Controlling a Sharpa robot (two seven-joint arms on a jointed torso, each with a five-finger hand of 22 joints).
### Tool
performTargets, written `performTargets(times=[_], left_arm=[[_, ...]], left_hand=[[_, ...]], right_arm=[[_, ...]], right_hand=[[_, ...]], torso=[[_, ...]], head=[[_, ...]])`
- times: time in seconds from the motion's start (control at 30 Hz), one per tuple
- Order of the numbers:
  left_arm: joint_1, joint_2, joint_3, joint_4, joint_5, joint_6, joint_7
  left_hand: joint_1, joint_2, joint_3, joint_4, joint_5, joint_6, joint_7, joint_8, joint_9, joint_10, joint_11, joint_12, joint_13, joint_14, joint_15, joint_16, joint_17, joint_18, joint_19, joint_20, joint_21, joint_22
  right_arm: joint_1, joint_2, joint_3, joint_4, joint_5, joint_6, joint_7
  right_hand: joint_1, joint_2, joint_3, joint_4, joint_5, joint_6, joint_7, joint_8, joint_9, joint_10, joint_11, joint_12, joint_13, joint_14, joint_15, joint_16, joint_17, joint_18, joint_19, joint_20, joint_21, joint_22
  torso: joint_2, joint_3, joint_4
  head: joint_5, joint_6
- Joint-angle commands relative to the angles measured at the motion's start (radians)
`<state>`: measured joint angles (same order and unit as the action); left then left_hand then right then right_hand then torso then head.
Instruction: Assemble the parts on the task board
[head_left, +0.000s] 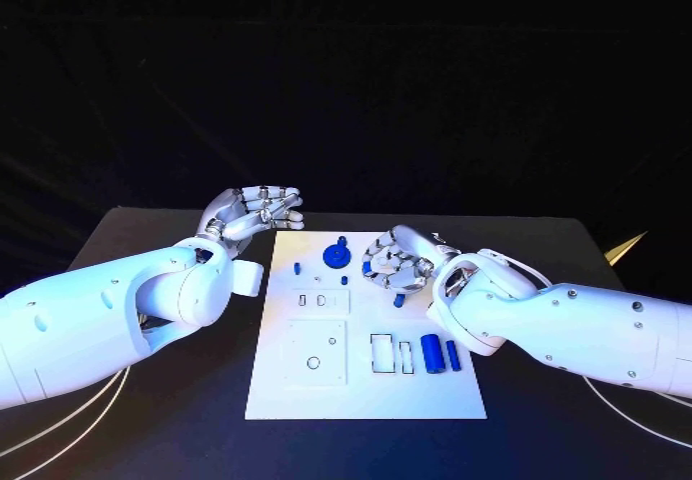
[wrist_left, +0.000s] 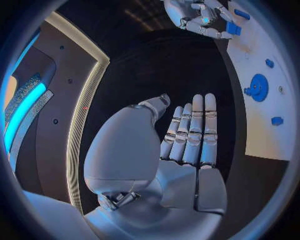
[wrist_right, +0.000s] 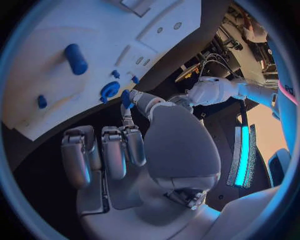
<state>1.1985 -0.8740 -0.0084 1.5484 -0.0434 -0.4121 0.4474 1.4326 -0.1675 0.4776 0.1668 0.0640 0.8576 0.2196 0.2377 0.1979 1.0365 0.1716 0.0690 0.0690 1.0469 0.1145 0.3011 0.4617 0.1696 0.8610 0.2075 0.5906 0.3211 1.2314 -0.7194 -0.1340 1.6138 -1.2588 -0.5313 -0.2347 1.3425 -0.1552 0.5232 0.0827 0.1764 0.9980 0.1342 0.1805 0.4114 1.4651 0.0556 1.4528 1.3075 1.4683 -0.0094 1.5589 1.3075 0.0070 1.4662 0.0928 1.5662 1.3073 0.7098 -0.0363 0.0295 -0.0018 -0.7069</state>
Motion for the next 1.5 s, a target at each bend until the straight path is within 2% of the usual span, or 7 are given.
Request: performTargets(times=[0.03,0.33,0.43,0.5,0.73,0.87,1.5], left_arm=[[0.000,0.007,0.000,-0.008,0.003,0.019,0.005],[0.000,0.015,-0.002,-0.017,0.003,0.021,0.003],[0.000,0.015,-0.003,-0.016,0.003,0.022,0.001],[0.000,0.015,-0.003,-0.016,0.003,0.023,-0.001],[0.001,0.017,-0.003,-0.014,0.003,0.024,-0.003],[0.001,0.019,-0.003,-0.012,0.003,0.025,-0.004],[0.001,0.022,-0.003,-0.013,0.003,0.028,-0.005]], left_hand=[[-0.010,0.000,0.006,0.000,-0.003,-0.006,0.005,-0.004,0.001,-0.003,-0.002,-0.001,0.002,-0.005,-0.002,-0.007,0.001,0.009,-0.009,0.000,0.004,0.001],[-0.010,0.000,0.006,0.000,-0.003,-0.006,0.005,-0.004,0.001,-0.003,-0.002,-0.001,0.002,-0.005,-0.002,-0.007,0.001,0.009,-0.009,0.000,0.004,0.001],[-0.010,0.000,0.006,0.000,-0.003,-0.006,0.005,-0.004,0.001,-0.003,-0.002,-0.001,0.002,-0.005,-0.002,-0.007,0.001,0.009,-0.009,0.000,0.004,0.001],[-0.011,0.000,0.006,-0.001,-0.003,-0.005,0.005,-0.003,0.002,-0.002,-0.002,0.000,0.002,-0.004,-0.002,-0.007,0.002,0.009,-0.009,0.000,0.005,0.002],[-0.011,0.000,0.006,-0.001,-0.003,-0.005,0.005,-0.003,0.002,-0.002,-0.002,0.000,0.002,-0.004,-0.002,-0.007,0.002,0.009,-0.010,0.000,0.005,0.002],[-0.011,0.000,0.006,-0.001,-0.003,-0.005,0.005,-0.003,0.002,-0.001,-0.002,0.000,0.002,-0.004,-0.002,-0.007,0.003,0.009,-0.010,0.000,0.005,0.002],[-0.012,-0.001,0.006,-0.001,-0.003,-0.005,0.005,-0.003,0.002,-0.001,-0.002,0.000,0.002,-0.004,-0.002,-0.007,0.004,0.009,-0.011,0.001,0.006,0.002]], right_arm=[[-0.008,0.024,-0.001,0.012,-0.077,-0.003,-0.089],[-0.032,0.092,-0.007,-0.009,-0.130,0.021,-0.150],[-0.042,0.117,-0.008,-0.027,-0.145,0.023,-0.164],[-0.047,0.130,-0.009,-0.035,-0.153,0.023,-0.169],[-0.064,0.176,-0.012,-0.075,-0.178,0.024,-0.180],[-0.072,0.195,-0.013,-0.096,-0.183,0.024,-0.181],[-0.089,0.241,-0.015,-0.159,-0.186,0.026,-0.172]], right_hand=[[-0.001,0.010,0.009,-0.001,0.005,0.009,0.000,0.004,0.001,0.002,-0.004,-0.004,0.153,0.093,-0.008,0.000,0.221,-0.007,0.105,-0.004,0.005,0.264],[-0.003,0.008,0.008,-0.002,0.005,0.010,0.000,0.005,0.002,0.001,-0.004,-0.005,0.153,0.092,-0.008,-0.001,0.218,-0.007,0.105,-0.004,0.005,0.264],[-0.003,0.008,0.008,-0.002,0.005,0.010,0.000,0.005,0.002,0.001,-0.004,-0.005,0.153,0.092,-0.008,-0.001,0.218,-0.007,0.105,-0.004,0.005,0.264],[-0.004,0.007,0.008,-0.002,0.005,0.011,0.000,0.007,0.002,0.002,-0.004,-0.005,0.153,0.092,-0.008,-0.001,0.217,-0.007,0.105,-0.004,0.005,0.264],[-0.006,0.007,0.008,-0.002,0.005,0.012,-0.001,0.008,0.002,0.001,-0.004,-0.005,0.152,0.092,-0.009,-0.001,0.217,-0.007,0.105,-0.004,0.005,0.264],[-0.009,0.004,0.007,-0.003,0.004,0.011,-0.001,0.008,0.003,0.002,-0.004,-0.004,0.153,0.092,-0.009,-0.001,0.217,-0.007,0.105,-0.004,0.005,0.264],[-0.012,0.001,0.006,-0.004,0.004,0.010,-0.001,0.009,0.003,0.002,-0.004,-0.005,0.153,0.092,-0.009,-0.002,0.216,-0.007,0.105,-0.005,0.005,0.264]], torso=[[-0.008,-0.0045,-0.0028],[-0.014,-0.0105,-0.0037],[-0.012,-0.0096,-0.0055],[-0.011,-0.0080,-0.0036],[-0.011,-0.0087,-0.0010],[-0.011,-0.0082,-0.0026],[-0.012,-0.0070,-0.0027]], head=[[0.011,-0.007],[0.024,-0.016],[0.026,-0.016],[0.026,-0.017],[0.029,-0.023],[0.033,-0.027],[0.040,-0.035]])
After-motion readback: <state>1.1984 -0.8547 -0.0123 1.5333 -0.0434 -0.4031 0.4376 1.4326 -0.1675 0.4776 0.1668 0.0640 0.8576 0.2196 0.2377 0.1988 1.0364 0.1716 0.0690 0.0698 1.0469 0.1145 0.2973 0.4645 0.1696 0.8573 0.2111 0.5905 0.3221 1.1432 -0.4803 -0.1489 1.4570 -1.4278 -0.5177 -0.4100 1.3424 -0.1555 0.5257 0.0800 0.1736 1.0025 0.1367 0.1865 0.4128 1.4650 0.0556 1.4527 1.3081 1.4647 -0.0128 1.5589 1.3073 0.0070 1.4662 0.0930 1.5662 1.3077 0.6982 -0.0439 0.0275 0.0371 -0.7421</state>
